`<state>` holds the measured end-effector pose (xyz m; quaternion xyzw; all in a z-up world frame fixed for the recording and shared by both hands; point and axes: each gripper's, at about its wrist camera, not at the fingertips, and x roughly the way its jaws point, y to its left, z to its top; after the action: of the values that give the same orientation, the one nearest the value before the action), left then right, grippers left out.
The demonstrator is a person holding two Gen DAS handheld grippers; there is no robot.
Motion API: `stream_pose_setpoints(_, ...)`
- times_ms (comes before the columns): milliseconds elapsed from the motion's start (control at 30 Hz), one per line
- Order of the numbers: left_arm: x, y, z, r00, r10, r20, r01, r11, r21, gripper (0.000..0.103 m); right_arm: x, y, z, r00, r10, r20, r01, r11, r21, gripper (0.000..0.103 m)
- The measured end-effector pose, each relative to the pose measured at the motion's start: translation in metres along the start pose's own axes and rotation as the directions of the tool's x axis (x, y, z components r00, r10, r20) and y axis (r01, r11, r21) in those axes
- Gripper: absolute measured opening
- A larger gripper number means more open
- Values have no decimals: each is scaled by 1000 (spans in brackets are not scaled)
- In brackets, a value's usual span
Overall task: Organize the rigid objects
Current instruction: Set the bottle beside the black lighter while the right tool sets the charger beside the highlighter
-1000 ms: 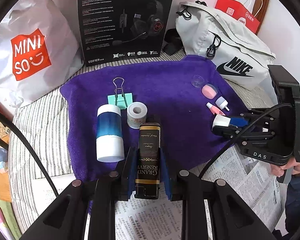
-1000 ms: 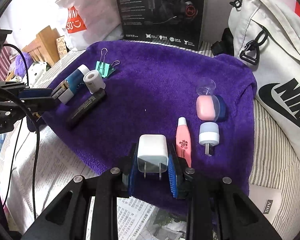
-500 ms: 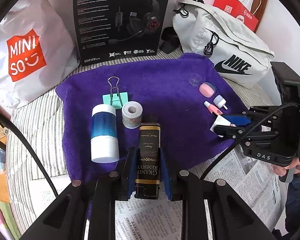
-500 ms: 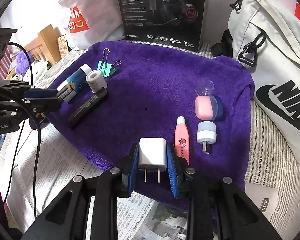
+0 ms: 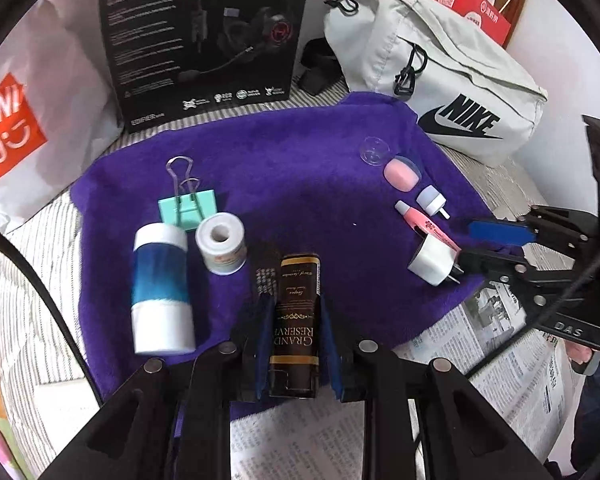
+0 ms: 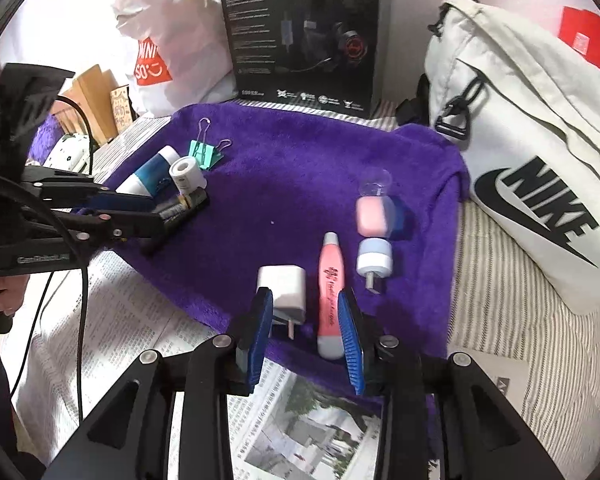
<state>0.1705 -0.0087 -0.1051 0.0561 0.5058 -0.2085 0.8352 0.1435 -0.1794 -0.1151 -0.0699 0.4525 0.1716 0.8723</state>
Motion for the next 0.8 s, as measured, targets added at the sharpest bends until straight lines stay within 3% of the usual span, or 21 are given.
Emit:
stream_pose_setpoints(433,26,-8,16,999,-18,-27,18,1000,25,23,-9,-11,-7,1000,-12,15,11,999,32,34)
stream_pose_setpoints(800,38,-14,17,999,14,-48,-11,999,53,23,-11,-17,-10,1000,-13,12,12,999,50,34)
